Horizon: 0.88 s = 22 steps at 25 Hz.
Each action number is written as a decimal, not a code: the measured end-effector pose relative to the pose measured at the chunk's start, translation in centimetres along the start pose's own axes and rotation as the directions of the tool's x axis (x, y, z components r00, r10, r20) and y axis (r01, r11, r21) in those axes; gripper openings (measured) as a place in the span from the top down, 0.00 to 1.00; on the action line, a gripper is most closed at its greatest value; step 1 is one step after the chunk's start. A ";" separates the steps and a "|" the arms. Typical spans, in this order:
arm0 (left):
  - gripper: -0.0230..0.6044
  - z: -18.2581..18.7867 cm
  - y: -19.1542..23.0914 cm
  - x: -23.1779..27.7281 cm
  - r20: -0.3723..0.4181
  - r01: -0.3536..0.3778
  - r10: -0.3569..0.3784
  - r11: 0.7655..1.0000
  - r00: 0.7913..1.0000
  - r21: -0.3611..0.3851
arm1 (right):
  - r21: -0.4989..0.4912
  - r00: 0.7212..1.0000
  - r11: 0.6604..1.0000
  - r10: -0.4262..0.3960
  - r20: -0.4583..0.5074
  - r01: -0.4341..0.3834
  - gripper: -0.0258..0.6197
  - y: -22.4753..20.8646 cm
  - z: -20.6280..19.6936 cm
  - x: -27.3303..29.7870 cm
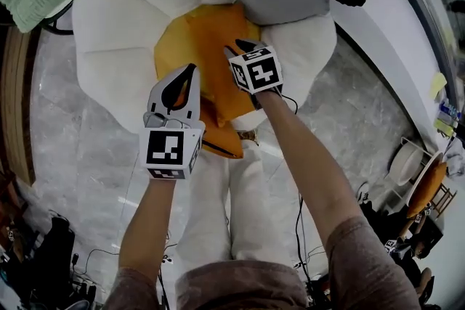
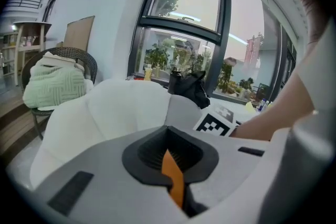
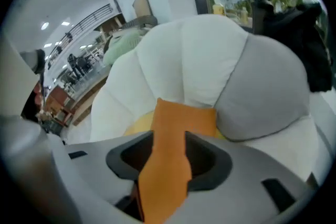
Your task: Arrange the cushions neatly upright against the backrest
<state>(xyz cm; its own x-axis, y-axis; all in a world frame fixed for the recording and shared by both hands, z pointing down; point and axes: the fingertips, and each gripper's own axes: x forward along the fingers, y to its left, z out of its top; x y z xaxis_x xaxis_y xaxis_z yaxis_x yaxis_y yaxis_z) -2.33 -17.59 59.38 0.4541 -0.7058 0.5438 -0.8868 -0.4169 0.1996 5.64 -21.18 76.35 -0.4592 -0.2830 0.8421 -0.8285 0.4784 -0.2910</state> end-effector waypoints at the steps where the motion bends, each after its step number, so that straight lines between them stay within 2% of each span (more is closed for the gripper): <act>1: 0.96 -0.1 0.0 0.1 -0.002 -0.001 0.001 1.000 1.000 -0.001 | 0.043 1.000 0.999 0.002 -0.026 0.000 0.61 -0.3 -0.5 0.6; 3: 0.96 -0.3 0.2 0.2 -0.006 -0.001 0.001 1.000 1.000 -0.002 | 0.077 0.998 0.997 -0.016 -0.057 0.020 0.58 -0.7 -1.1 1.4; 6: 0.96 -0.7 0.4 0.4 -0.018 0.001 -0.001 1.000 1.000 -0.002 | 0.041 0.996 0.999 -0.012 -0.085 0.015 0.58 -0.2 -1.8 2.6; 9: 0.96 -0.9 0.8 0.6 -0.014 -0.001 0.001 1.000 1.000 -0.009 | 0.065 0.995 0.998 -0.018 -0.096 0.024 0.58 -0.4 -2.4 3.4; 13: 0.96 -1.5 1.2 0.8 -0.025 -0.006 0.006 1.000 1.000 -0.019 | 0.066 0.996 0.997 -0.040 -0.086 0.046 0.58 -1.1 -3.0 3.9; 19: 0.96 -3.2 1.3 1.6 -0.037 -0.002 0.000 0.999 0.999 -0.037 | 0.076 0.998 0.996 -0.034 -0.046 0.037 0.58 -1.3 -3.0 4.9; 20: 0.96 -3.6 1.2 1.7 -0.047 0.005 -0.007 0.999 0.999 -0.038 | 0.084 0.998 0.996 -0.029 -0.049 0.033 0.60 -1.3 -3.1 4.9; 22: 0.96 -4.2 0.9 1.7 -0.067 0.016 -0.019 0.999 0.998 -0.038 | 0.093 0.997 0.995 -0.025 -0.072 0.032 0.81 -1.5 -3.4 4.7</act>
<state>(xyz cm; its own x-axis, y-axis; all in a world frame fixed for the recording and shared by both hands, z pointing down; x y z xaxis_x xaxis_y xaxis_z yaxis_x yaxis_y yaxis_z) -2.73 -16.73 63.90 0.4641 -0.6581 0.5929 -0.8818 -0.4064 0.2392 5.79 -20.41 82.25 -0.4141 -0.2345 0.8795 -0.8689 0.3898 -0.3052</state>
